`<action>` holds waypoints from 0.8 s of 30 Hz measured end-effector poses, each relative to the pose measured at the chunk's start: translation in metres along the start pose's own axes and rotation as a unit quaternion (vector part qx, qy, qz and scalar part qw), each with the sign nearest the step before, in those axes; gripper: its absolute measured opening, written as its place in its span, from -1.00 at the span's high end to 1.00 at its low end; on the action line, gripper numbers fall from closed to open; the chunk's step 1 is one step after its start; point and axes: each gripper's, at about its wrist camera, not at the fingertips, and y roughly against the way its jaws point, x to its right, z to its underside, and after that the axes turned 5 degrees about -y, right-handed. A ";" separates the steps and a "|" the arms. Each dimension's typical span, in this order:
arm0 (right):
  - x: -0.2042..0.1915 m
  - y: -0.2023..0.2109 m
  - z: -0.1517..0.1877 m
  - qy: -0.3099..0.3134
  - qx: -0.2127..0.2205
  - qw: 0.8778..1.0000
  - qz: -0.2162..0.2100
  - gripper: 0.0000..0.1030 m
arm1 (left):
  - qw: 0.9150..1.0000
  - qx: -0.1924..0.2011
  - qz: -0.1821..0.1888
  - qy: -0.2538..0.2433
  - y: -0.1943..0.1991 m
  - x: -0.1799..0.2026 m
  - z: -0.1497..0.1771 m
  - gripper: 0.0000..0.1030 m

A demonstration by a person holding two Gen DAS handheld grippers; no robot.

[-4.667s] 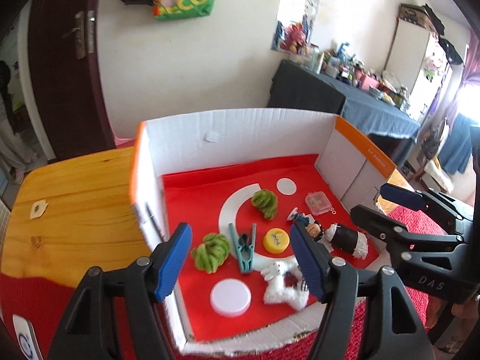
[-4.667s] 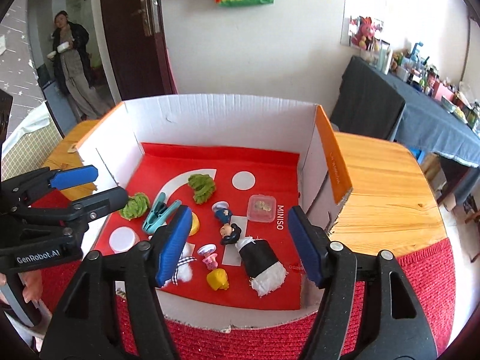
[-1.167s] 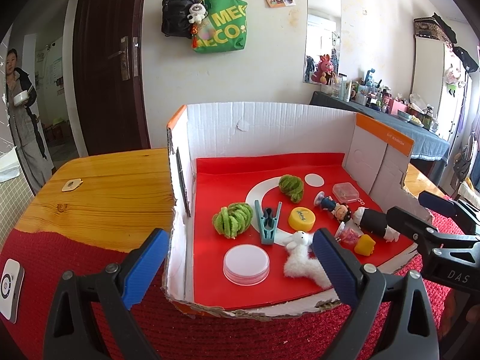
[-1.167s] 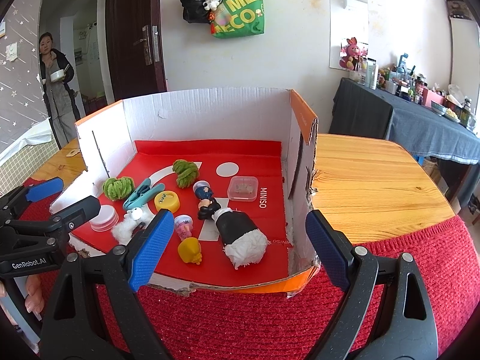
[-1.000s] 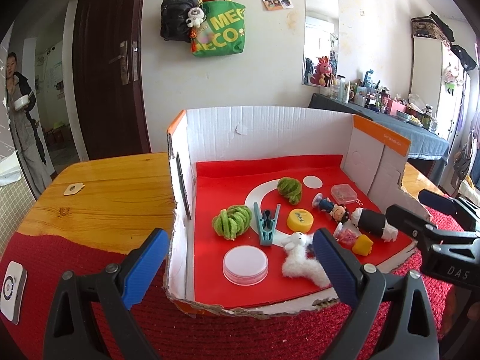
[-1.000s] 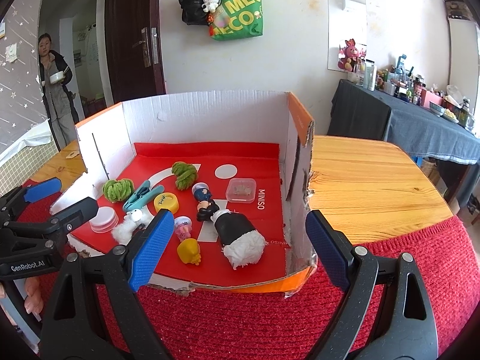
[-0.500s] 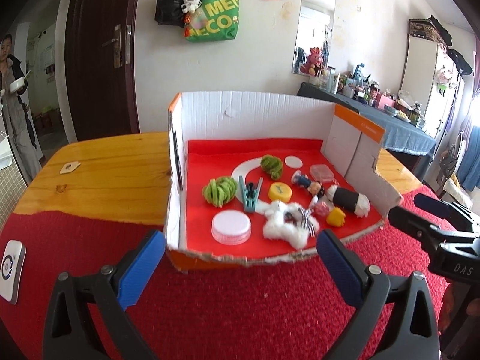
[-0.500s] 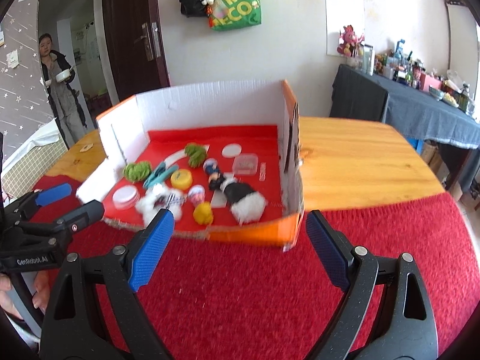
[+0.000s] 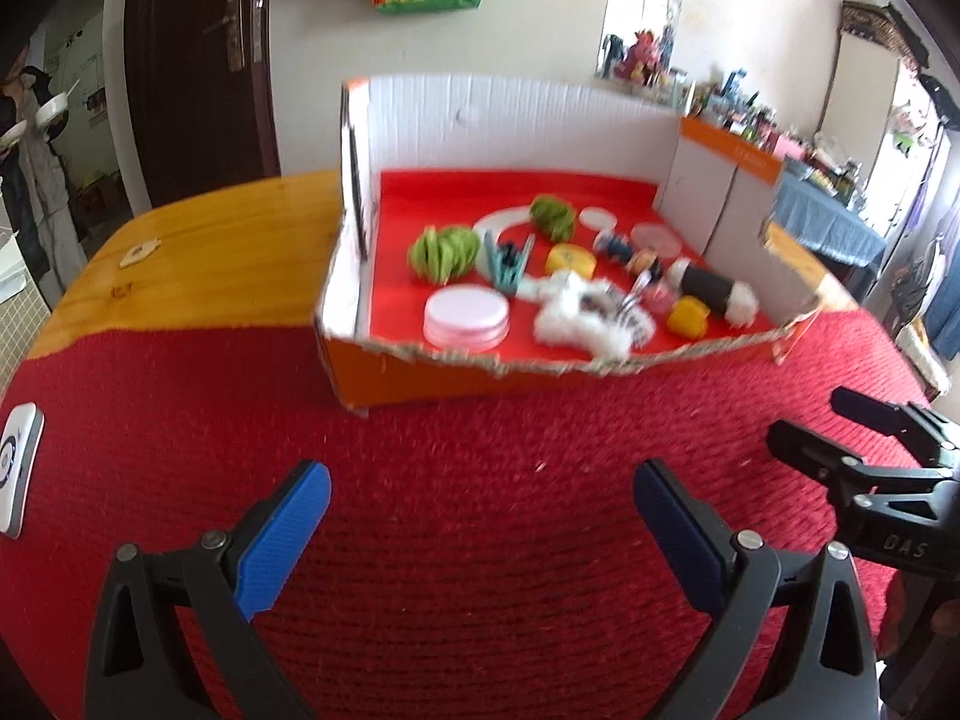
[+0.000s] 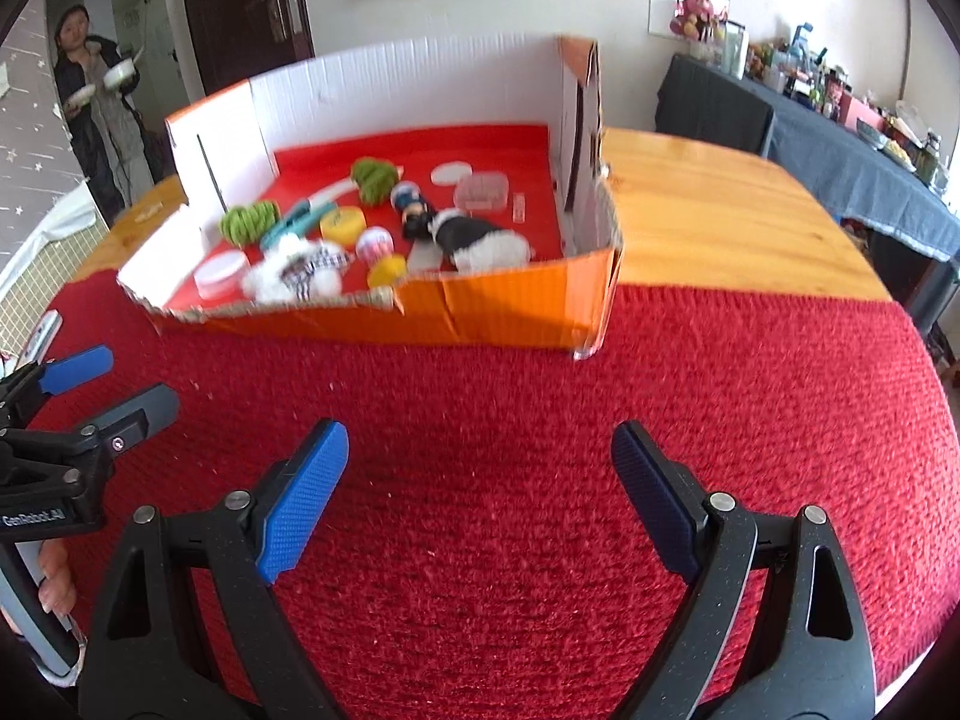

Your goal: Organize objects

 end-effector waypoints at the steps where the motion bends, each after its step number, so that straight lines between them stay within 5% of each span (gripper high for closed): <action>1: 0.000 -0.002 0.000 -0.001 -0.006 1.000 0.003 -0.75 | 1.000 -0.005 -0.001 0.002 -0.003 0.000 0.001 -1.00; 24: 0.002 -0.014 0.003 -0.015 -0.031 0.998 0.050 -1.00 | 0.999 -0.035 -0.039 0.006 -0.019 0.003 0.002 -1.00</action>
